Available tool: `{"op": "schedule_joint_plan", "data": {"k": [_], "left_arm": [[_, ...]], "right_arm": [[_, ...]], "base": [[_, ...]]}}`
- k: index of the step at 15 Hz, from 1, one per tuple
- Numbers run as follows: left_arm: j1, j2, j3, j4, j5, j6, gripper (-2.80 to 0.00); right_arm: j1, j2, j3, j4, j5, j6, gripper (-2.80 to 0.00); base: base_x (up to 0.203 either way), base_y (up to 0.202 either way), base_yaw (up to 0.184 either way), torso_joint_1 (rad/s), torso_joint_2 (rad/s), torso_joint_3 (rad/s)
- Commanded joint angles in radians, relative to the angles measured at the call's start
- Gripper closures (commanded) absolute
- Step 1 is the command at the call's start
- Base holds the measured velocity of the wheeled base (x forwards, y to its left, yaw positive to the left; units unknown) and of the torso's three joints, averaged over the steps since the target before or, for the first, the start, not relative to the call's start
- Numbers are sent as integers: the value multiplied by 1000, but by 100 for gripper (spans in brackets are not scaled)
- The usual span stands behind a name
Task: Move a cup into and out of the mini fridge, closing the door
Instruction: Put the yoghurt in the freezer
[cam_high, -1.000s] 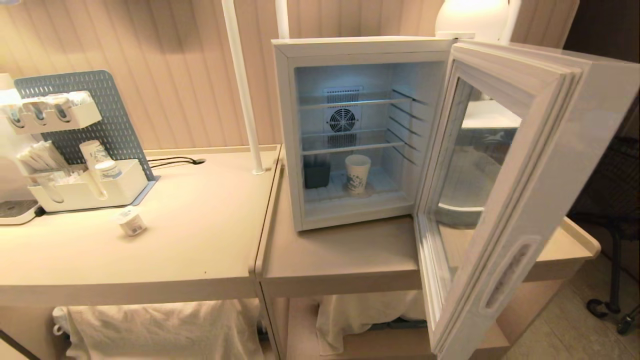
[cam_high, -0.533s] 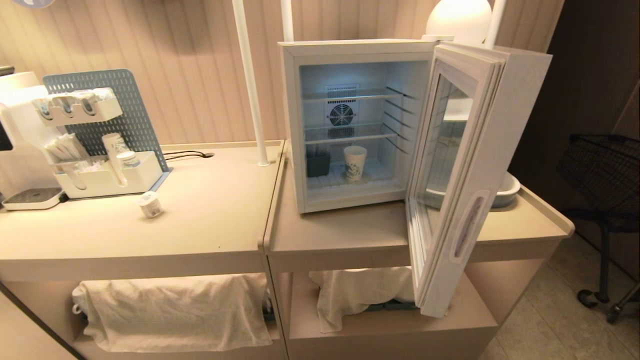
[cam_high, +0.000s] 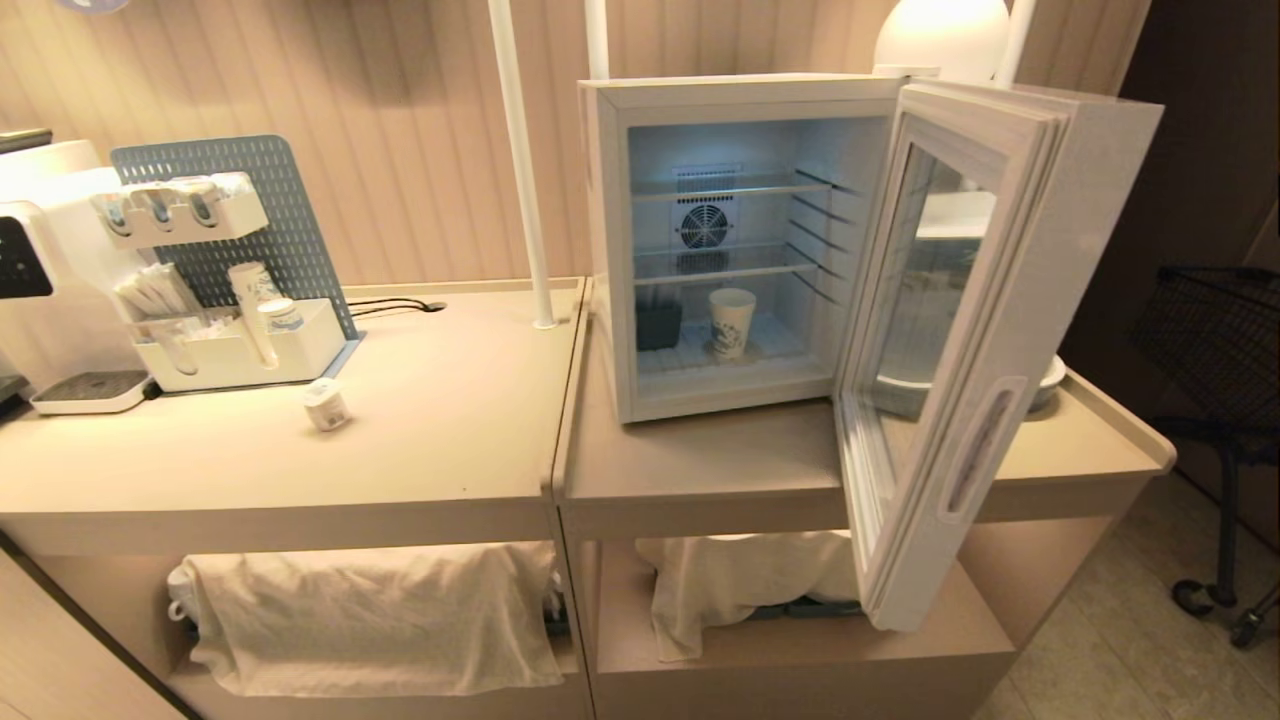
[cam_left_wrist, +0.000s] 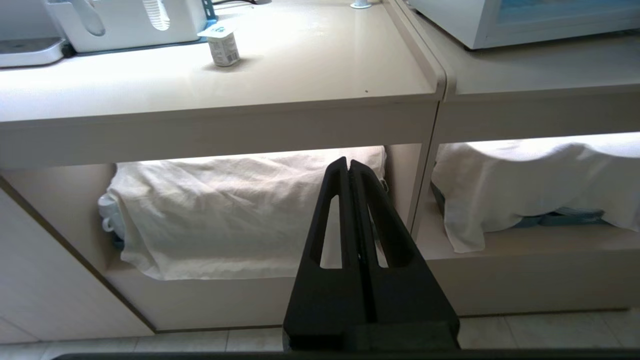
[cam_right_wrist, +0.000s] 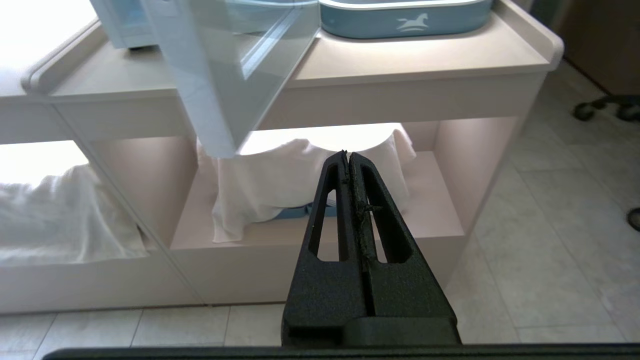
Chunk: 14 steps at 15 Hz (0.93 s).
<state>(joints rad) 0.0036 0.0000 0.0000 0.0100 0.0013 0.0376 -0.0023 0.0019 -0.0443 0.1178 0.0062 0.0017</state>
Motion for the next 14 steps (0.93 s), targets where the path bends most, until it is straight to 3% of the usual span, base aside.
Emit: {"op": "schedule_joint_plan", "data": {"k": [1,14], "left_arm": [[1,2,2,1,0,2,0],[1,2,2,1,5,-10,0]], "right_arm": [[1,1,0,0,0,0,0],[1,1,0,0,0,0,0]], "base": [[-1,191,-2,2,2,12],[0,191,0,3,2,3]]}}
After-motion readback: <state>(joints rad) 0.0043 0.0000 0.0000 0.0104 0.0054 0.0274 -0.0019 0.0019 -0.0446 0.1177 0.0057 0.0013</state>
